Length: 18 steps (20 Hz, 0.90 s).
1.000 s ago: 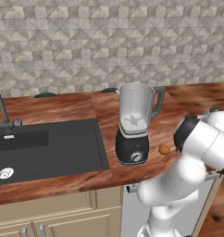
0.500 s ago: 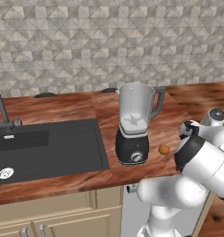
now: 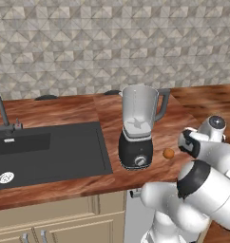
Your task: Open the blender lid, put the tangerine in the blender, close the lid, and start the blender.
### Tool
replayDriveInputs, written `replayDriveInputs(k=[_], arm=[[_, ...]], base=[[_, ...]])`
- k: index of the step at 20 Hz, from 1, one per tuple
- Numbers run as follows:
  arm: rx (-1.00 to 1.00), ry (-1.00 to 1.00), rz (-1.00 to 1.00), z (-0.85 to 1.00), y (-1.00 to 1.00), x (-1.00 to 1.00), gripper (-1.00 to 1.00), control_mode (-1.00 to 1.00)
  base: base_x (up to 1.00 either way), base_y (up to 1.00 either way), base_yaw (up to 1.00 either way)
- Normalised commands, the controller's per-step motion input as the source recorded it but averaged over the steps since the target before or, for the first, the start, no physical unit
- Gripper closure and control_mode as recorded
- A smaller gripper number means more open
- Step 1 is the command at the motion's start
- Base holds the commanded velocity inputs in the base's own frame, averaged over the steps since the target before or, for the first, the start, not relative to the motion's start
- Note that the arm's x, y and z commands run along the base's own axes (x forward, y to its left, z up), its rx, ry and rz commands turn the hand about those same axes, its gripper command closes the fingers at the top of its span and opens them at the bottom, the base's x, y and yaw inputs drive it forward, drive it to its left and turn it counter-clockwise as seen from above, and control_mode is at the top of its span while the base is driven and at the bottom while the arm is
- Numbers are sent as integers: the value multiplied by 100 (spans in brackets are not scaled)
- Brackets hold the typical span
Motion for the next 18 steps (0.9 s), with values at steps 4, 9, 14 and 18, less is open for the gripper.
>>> replayDriveInputs(k=[4,9,14,18], arm=[[0,0,13,24,20,-38,-100,-100],[0,0,18,24,31,-26,-100,-100],[0,4,29,2,56,-1,-100,-100],[0,7,25,-1,58,6,-100,-100]], base=[[0,0,0],[0,0,0],[0,0,0],[0,0,0]])
